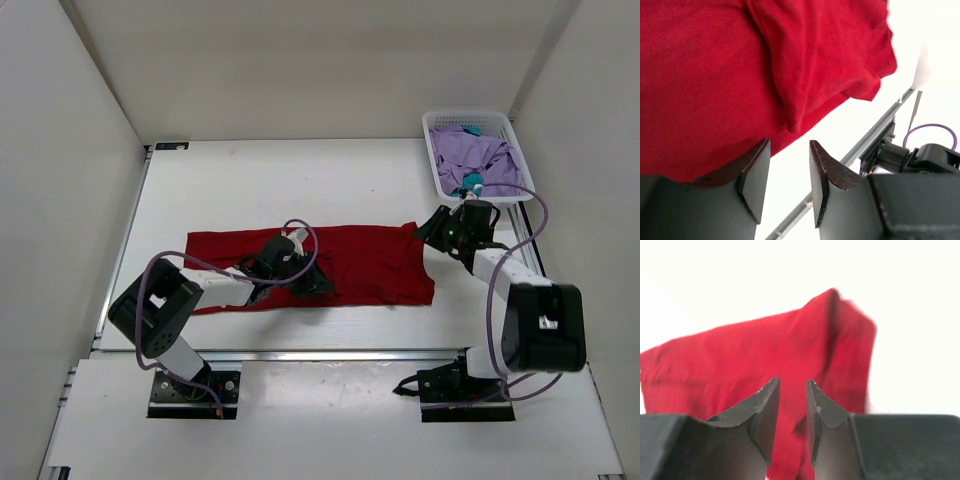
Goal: Fold and stack the t-shirts
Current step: Fold the other side of the tshirt into a rectangle, then rotate the tshirt 90 degrees
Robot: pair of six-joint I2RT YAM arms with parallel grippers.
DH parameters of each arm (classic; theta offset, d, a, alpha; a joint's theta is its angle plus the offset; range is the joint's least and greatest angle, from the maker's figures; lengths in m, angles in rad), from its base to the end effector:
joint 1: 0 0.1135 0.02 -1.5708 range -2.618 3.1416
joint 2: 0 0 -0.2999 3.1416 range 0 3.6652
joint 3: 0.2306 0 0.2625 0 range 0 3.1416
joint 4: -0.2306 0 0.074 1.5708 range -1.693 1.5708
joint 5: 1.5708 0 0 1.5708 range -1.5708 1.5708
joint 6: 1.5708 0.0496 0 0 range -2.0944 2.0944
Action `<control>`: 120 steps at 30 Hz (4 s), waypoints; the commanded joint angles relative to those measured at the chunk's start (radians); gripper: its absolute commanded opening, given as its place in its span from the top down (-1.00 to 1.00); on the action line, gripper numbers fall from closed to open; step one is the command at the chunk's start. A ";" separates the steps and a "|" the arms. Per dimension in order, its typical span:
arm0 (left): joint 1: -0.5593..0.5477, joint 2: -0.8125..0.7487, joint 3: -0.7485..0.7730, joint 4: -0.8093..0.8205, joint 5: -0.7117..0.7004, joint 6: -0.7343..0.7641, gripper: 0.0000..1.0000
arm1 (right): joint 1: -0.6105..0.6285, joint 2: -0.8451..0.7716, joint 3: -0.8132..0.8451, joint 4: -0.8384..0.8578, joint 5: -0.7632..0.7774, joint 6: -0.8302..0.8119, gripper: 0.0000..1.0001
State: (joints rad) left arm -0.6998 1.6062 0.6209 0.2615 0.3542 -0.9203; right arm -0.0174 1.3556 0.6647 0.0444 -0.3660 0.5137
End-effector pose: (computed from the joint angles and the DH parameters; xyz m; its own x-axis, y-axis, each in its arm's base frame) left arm 0.2277 -0.2142 0.1536 -0.9457 -0.1795 -0.2710 0.0831 0.6725 -0.7354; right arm 0.2874 0.0127 0.2174 -0.6569 0.4704 -0.5892 0.0614 0.8123 0.5800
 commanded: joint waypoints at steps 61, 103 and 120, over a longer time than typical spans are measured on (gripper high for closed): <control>-0.052 0.063 0.209 0.027 -0.066 0.032 0.19 | 0.287 -0.084 -0.186 0.040 0.067 0.020 1.00; 0.215 -0.468 -0.127 -0.251 0.003 0.224 -0.05 | 0.344 0.956 1.110 -0.437 0.111 -0.167 1.00; 0.373 -0.629 -0.159 -0.533 -0.011 0.369 -0.07 | 0.486 0.496 1.013 -0.418 0.084 -0.163 0.32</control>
State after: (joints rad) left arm -0.3565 1.0306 0.4515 -0.1951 0.3305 -0.6128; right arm 0.3817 2.0262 1.9686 -0.4847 -0.3099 0.3336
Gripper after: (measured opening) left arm 0.535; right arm 0.338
